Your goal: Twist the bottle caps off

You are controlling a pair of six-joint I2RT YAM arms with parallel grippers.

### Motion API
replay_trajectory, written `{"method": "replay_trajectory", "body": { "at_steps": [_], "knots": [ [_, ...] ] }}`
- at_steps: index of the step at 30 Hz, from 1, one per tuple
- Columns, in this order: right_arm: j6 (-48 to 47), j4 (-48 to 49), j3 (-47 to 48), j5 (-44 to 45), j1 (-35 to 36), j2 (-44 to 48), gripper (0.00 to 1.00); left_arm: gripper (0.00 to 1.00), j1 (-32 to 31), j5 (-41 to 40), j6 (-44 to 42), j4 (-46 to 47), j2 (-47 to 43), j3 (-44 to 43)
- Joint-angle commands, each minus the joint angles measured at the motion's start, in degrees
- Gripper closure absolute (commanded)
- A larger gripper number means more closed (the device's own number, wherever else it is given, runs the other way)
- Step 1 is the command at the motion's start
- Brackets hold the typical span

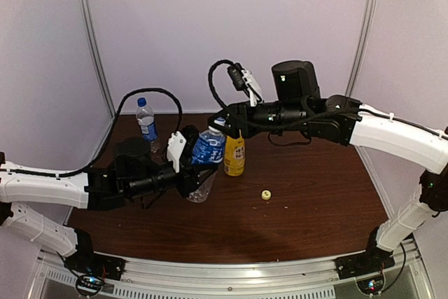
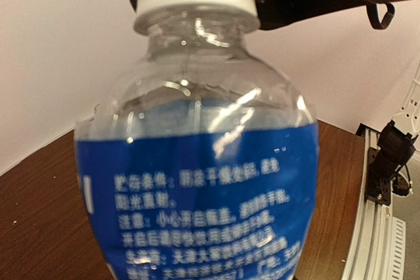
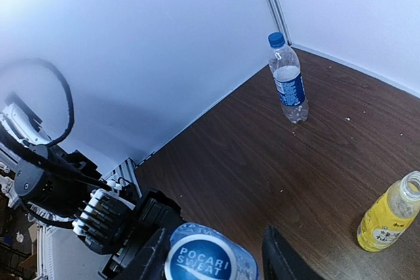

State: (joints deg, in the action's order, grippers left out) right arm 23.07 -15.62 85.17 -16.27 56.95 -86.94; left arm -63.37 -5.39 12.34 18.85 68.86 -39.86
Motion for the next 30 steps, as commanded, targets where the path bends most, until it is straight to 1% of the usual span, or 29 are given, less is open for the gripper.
{"method": "replay_trajectory", "body": {
  "at_steps": [1, 6, 11, 15, 18, 20, 23, 26, 28, 30],
  "knots": [
    [0.1, 1.4, 0.6, -2.0, 0.4, 0.3, 0.57, 0.74, -0.2, -2.0, 0.3, 2.4, -1.1, -0.8],
    [-0.8, 2.9, -0.6, -2.8, 0.4, 1.4, 0.72, 0.74, -0.2, -2.2, 0.1, 2.2, -1.5, -0.7],
    [-3.2, 3.7, -1.2, -3.6, 0.4, 2.2, 0.99, 0.74, -0.2, -1.8, -0.6, 1.9, -1.7, -0.7],
    [-6.6, 2.7, -0.7, -4.8, 0.1, 2.4, 1.00, 0.74, -0.2, -1.5, -1.8, 1.0, -2.3, -0.9],
    [-11.1, 2.5, -0.6, -9.9, -0.9, 2.7, 1.00, 0.74, -0.2, 1.5, -3.0, 0.9, -3.0, -0.8],
    [-15.1, 3.3, -1.3, -17.3, -1.9, 3.1, 1.00, 0.74, -0.2, 7.0, -4.1, 1.7, -3.7, -0.5],
    [-21.8, 3.9, -2.5, -29.5, -3.0, 4.0, 1.00, 0.74, -0.2, 19.1, -5.0, 3.9, -4.8, 0.0],
    [-27.8, 2.0, -1.9, -38.7, -3.8, 3.8, 1.00, 0.72, -0.2, 30.9, -4.6, 5.9, -5.1, -0.2],
    [-30.0, 0.4, -0.8, -43.3, -4.7, 3.1, 0.97, 0.72, -0.2, 35.2, -3.7, 7.0, -5.1, -0.3],
    [-31.0, -1.0, 0.1, -48.2, -5.8, 2.4, 0.94, 0.72, -0.1, 37.3, -3.1, 7.8, -5.2, -0.3]
  ]
}}
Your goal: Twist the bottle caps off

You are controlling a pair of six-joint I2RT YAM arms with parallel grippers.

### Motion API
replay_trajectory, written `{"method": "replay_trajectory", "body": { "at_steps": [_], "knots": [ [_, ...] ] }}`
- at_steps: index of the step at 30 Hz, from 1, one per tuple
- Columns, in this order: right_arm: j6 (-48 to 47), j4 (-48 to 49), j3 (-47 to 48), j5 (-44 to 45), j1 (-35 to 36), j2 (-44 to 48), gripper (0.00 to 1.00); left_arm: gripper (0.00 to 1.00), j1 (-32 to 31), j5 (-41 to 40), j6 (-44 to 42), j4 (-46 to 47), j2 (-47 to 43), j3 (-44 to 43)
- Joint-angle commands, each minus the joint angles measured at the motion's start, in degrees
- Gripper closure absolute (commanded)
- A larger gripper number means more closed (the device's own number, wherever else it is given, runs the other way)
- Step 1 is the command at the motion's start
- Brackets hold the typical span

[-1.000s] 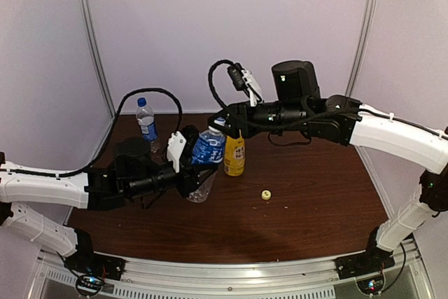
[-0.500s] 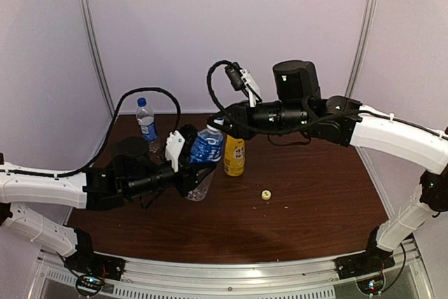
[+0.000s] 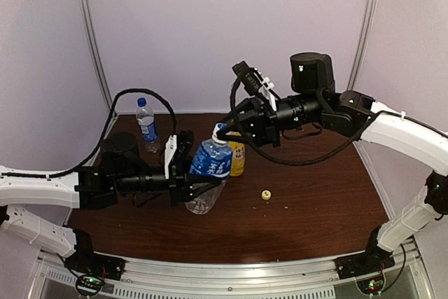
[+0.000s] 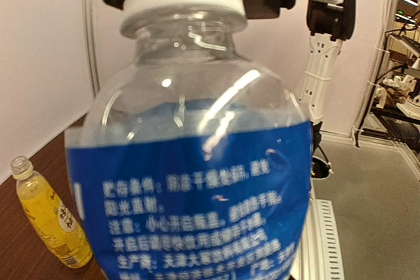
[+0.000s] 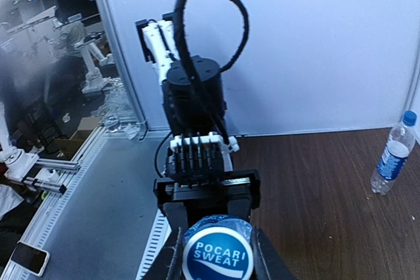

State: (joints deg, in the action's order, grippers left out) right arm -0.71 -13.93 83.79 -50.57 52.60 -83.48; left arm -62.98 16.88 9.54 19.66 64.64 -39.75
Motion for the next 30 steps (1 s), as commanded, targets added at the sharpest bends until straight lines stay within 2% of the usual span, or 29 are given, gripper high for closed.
{"method": "replay_trajectory", "body": {
  "at_steps": [1, 4, 6, 8, 9, 13, 15, 21, 26, 30],
  "knots": [
    [-7.3, -2.8, 1.7, -15.4, -2.0, -1.4, 0.91, 0.72, -0.6, 15.5, -0.2, 7.1, -1.0, -0.3],
    [-5.7, -1.7, 1.5, -15.8, -3.1, -1.4, 0.86, 0.71, -0.4, 15.3, -0.2, 6.9, -1.1, -0.3],
    [-3.2, -0.4, 1.2, -12.1, -3.2, -0.9, 0.79, 0.72, -0.4, 14.2, -0.3, 6.6, -1.1, -0.2],
    [0.3, 0.2, 1.3, -5.9, -3.3, -0.5, 0.61, 0.72, -0.3, 12.0, -0.6, 6.0, -1.1, -0.2],
    [2.5, 0.4, 1.4, -3.4, -3.3, -0.2, 0.56, 0.72, -0.3, 10.3, -0.8, 5.3, -1.1, -0.3],
    [10.3, 4.0, 0.1, 1.6, -3.3, 2.0, 0.20, 0.72, -0.2, 2.5, -1.7, 2.8, -1.1, -0.6],
    [14.2, 5.9, -1.0, 4.7, -3.2, 3.6, 0.11, 0.73, -0.2, -1.8, -1.8, 1.5, -0.8, -1.0],
    [22.1, 4.8, -0.7, 18.9, -1.6, 4.2, 0.02, 0.72, -0.2, -13.7, -1.3, -1.9, 1.1, -2.2],
    [22.5, 0.4, 1.3, 33.0, 2.1, 2.8, 0.01, 0.72, -0.2, -16.0, -0.5, -2.5, 2.0, -2.8],
    [22.8, -1.4, 2.6, 37.4, 3.7, 0.4, 0.00, 0.71, -0.2, -19.1, 0.1, -2.6, 2.1, -2.8]
  ]
}}
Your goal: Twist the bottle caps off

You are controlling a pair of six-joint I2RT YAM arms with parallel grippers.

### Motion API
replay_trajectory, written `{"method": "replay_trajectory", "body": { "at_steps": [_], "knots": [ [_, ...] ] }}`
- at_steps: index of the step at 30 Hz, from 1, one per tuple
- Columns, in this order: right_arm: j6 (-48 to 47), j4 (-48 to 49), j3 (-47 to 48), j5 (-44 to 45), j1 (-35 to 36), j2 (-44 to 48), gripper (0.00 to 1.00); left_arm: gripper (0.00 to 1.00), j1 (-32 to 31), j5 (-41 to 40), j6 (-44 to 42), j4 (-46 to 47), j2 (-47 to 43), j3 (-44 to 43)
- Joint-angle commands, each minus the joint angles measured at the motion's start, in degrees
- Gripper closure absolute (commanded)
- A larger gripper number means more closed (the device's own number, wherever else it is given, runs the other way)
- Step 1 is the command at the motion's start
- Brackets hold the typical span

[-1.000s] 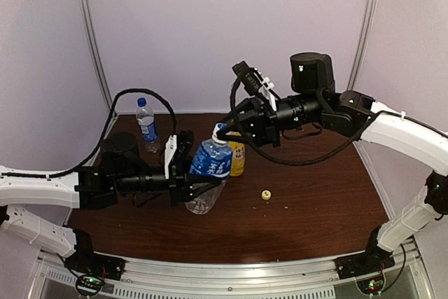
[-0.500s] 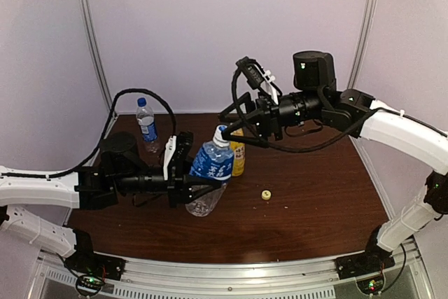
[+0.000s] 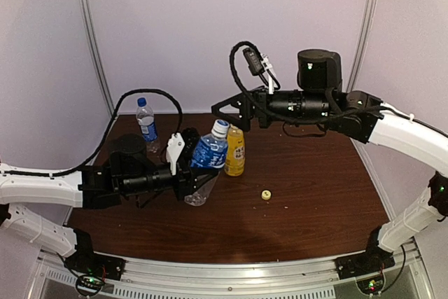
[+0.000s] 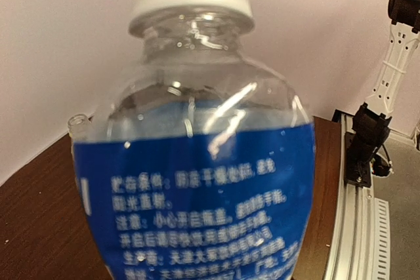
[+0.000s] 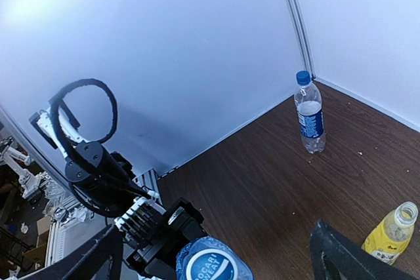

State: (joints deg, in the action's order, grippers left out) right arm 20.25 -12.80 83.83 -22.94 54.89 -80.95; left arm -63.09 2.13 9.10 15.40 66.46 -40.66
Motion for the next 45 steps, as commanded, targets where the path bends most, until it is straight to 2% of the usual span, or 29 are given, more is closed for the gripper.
{"method": "replay_trajectory", "body": {
  "at_steps": [1, 7, 17, 27, 30, 34, 38, 45],
  "knots": [
    [1.9, -2.9, 2.9, 10.3, 1.7, -2.7, 0.00, 0.71, -0.2, -4.6, 0.7, 1.7, 0.3, -1.9],
    [2.1, -3.6, 4.1, 9.8, 2.7, -5.5, 0.06, 0.70, -0.1, -5.9, 0.9, 1.4, 0.1, -1.7],
    [2.0, -2.6, 3.8, 6.8, 3.0, -6.2, 0.36, 0.71, -0.2, -7.3, 0.9, 1.2, -0.5, -1.0],
    [1.5, -1.5, 3.1, 5.4, 3.1, -5.5, 0.54, 0.71, -0.1, -7.6, 0.9, 1.2, -0.3, -0.9],
    [0.8, -0.7, 2.5, 4.8, 3.1, -5.0, 0.65, 0.71, -0.1, -7.7, 0.8, 1.1, -0.1, -0.9],
    [-1.7, 0.9, 0.9, 4.0, 3.1, -3.7, 0.85, 0.70, -0.2, -7.3, 0.8, 1.3, -0.3, -0.8],
    [-7.9, 1.5, -0.2, -1.5, 2.5, -3.0, 1.00, 0.70, -0.1, -3.0, 0.1, 3.4, -1.6, 0.2],
    [-21.0, -0.4, -0.4, -21.5, 0.3, -2.8, 0.99, 0.71, -0.1, 14.9, -0.8, 7.2, -3.9, 2.1]
  ]
}}
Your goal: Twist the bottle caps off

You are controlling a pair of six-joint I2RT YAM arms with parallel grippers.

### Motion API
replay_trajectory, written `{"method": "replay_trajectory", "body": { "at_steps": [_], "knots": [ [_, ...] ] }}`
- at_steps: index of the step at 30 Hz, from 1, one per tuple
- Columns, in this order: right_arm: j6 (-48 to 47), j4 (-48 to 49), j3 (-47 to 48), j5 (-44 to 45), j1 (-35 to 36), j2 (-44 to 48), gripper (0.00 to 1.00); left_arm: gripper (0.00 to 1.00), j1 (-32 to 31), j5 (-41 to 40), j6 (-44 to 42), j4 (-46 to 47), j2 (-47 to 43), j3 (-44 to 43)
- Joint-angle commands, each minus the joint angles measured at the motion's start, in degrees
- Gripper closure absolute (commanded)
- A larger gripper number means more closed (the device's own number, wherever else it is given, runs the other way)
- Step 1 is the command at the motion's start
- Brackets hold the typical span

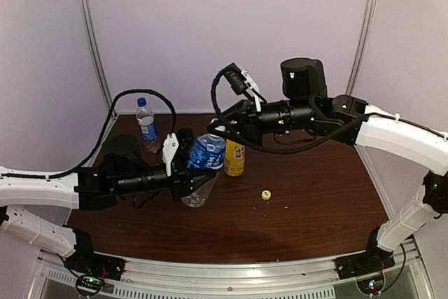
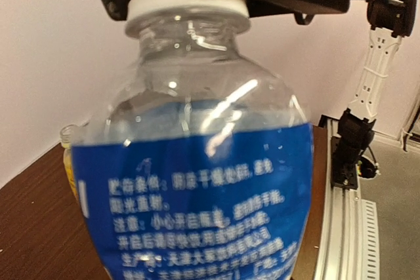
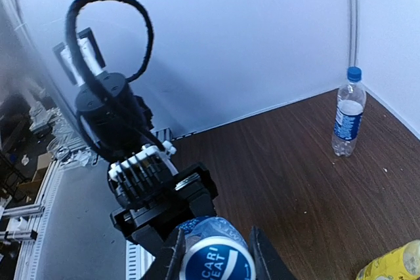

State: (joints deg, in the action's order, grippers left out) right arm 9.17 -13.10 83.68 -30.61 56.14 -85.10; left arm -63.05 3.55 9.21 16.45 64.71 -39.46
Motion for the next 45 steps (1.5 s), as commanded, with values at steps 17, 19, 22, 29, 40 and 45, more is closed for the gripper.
{"method": "replay_trajectory", "body": {
  "at_steps": [17, 19, 22, 29, 40, 45],
  "knots": [
    [-8.3, 0.2, 0.5, -18.9, -6.6, 1.6, 0.44, 0.72, 0.0, 18.8, 0.3, 8.2, -1.4, 1.3],
    [-4.7, 1.6, 0.0, -15.7, -6.5, 2.5, 0.32, 0.72, 0.1, 15.2, 0.1, 7.0, -1.3, 1.0],
    [0.5, 4.3, -1.7, -10.6, -6.4, 4.3, 0.15, 0.72, 0.2, 9.3, 0.3, 5.7, -1.4, 0.9],
    [12.1, 5.4, -3.3, 2.7, -5.4, 6.5, 0.04, 0.72, 1.3, -1.1, 1.9, 4.5, -1.6, 1.0],
    [13.4, 0.2, -0.9, 14.8, -2.4, 4.5, 0.02, 0.72, 1.3, -7.3, 2.6, 2.4, -0.6, 0.3],
    [11.3, -2.4, -1.3, 18.7, -2.4, 5.8, 0.02, 0.72, 1.3, -8.0, 2.2, 2.1, -1.2, 0.8]
  ]
}}
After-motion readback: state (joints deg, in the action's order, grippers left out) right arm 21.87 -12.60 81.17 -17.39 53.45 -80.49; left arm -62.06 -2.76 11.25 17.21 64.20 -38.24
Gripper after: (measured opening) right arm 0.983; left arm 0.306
